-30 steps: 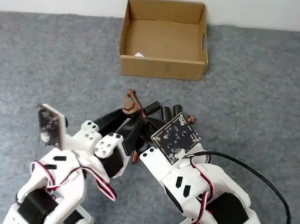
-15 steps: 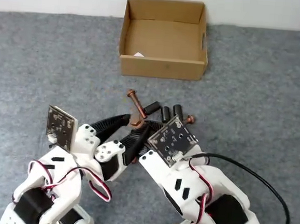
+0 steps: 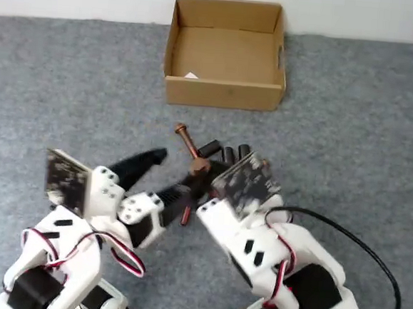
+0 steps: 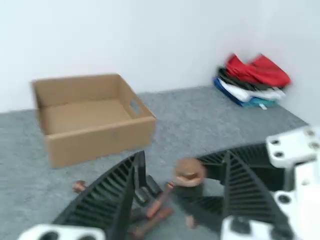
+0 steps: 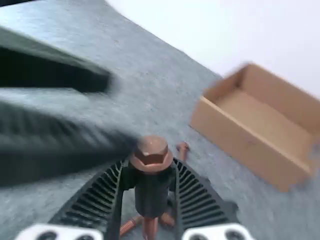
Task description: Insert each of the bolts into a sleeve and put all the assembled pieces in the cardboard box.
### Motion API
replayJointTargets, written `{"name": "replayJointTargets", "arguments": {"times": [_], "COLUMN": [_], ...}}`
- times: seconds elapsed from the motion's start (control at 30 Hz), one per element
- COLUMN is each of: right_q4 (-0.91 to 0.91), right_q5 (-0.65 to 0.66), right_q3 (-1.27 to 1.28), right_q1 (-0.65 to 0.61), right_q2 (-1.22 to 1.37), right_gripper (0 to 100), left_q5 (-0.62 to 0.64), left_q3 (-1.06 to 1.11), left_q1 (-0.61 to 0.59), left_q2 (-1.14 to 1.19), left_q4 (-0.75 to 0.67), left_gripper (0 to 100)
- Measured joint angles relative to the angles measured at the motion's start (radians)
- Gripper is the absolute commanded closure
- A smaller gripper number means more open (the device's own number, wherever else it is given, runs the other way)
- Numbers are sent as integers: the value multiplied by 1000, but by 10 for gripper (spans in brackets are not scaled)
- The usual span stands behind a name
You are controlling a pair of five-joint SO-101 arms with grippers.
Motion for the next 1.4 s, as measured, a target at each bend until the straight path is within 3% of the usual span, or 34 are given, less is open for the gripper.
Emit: {"name": "replayJointTargets", "arguments": {"times": [0.07, 0.2, 0.33, 0.5, 0.77, 1.1, 1.4], "right_q4": [0, 37, 69, 72, -11, -180, -281], "right_q5": [-66, -157, -199, -236, -236, -236, -189], "right_q3": [11, 9, -63, -333, -835, -1428, -1738], "right_q1": [87, 273, 359, 374, 377, 377, 377], "right_q2": [0, 92, 276, 577, 1119, 1700, 2114], "right_gripper": [990, 990, 990, 990, 990, 990, 990], "left_q5": [-17, -104, -138, -143, -147, -150, -150], "left_q3": [5, 80, 218, 437, 744, 816, 816], "left_q1": [-61, -187, -290, -368, -379, -381, -416], "left_q2": [0, 3, 5, 9, 11, 11, 11], "left_q4": [5, 5, -23, -158, -313, -391, -394], "left_gripper": [992, 996, 996, 995, 995, 995, 995]}}
